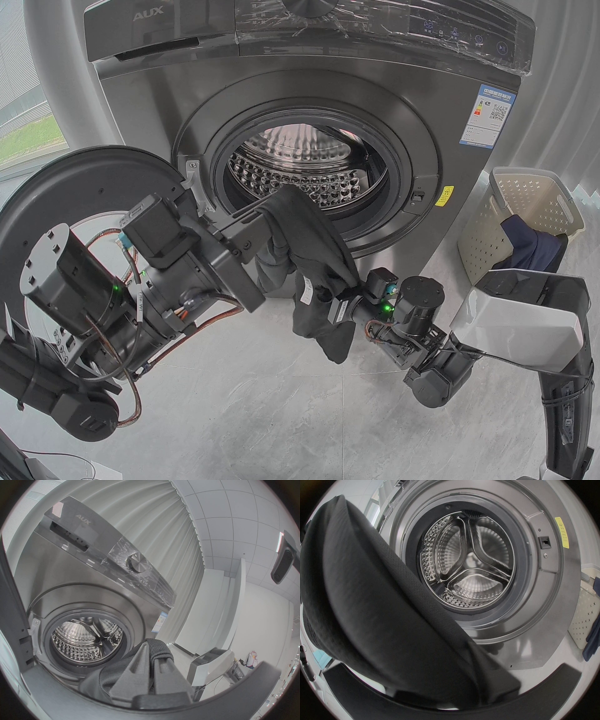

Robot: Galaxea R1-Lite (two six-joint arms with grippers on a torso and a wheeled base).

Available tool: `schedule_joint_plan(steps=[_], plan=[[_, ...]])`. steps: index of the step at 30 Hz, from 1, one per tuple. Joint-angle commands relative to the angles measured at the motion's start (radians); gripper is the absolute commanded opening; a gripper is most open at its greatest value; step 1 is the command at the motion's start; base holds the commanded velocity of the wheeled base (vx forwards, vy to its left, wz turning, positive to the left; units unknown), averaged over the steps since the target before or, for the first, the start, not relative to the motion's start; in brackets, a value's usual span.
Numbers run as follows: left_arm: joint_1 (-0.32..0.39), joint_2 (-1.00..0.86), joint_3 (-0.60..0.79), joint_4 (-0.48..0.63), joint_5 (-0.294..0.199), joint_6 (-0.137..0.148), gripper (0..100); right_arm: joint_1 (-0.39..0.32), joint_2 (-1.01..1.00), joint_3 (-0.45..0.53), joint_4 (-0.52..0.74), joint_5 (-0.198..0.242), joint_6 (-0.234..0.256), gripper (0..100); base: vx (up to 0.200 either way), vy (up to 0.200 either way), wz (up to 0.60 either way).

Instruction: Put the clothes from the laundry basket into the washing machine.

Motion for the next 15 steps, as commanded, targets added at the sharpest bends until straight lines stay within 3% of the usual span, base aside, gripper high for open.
schedule_joint_plan(steps=[1,9,15], plan=[[0.032,0.002,0.026,0.000,0.003,0.001,0,-0.029,-0.037,0.002,-0.001,0.002,0.003,0,0.000,0.000,0.00],[0.145,0.055,0.121,0.002,0.005,0.004,0,-0.030,-0.192,0.083,-0.001,0.002,-0.004,0,0.000,0.000,0.00],[0.170,0.146,0.179,0.000,0.003,0.014,0,-0.004,-0.267,0.148,0.001,0.002,-0.005,0,0.000,0.000,0.00]])
